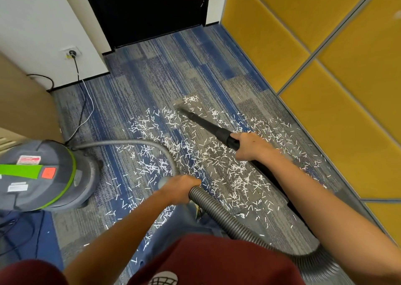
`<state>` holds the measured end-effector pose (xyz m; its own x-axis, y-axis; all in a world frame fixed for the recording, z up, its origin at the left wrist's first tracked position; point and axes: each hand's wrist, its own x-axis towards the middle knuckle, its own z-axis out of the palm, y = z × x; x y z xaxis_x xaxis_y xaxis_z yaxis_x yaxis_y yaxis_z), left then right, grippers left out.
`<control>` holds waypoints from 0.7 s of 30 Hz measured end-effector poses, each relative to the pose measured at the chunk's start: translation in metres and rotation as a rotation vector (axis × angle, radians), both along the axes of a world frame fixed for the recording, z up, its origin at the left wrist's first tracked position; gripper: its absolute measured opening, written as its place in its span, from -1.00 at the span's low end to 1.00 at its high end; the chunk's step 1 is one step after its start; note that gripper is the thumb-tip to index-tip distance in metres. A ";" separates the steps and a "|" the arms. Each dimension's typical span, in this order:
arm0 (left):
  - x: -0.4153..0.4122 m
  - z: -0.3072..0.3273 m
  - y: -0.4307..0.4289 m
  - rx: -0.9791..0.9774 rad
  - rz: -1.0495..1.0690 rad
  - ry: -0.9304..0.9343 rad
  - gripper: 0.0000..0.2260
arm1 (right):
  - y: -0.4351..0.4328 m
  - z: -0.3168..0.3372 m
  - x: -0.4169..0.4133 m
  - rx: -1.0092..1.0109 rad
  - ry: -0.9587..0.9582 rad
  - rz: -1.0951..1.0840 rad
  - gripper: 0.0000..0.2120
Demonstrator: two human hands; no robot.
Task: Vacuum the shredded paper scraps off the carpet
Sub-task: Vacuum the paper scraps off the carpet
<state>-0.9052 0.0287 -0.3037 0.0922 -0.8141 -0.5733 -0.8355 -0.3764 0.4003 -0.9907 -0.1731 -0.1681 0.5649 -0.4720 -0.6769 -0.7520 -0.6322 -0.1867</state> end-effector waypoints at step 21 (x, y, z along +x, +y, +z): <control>-0.033 0.024 0.040 -0.036 0.034 -0.033 -0.76 | 0.024 -0.005 -0.035 -0.009 -0.034 -0.047 -0.46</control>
<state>-0.9380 0.0686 -0.2799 0.1388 -0.8303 -0.5398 -0.8354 -0.3909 0.3864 -1.0257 -0.1489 -0.1730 0.5649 -0.5043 -0.6531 -0.7740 -0.5982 -0.2076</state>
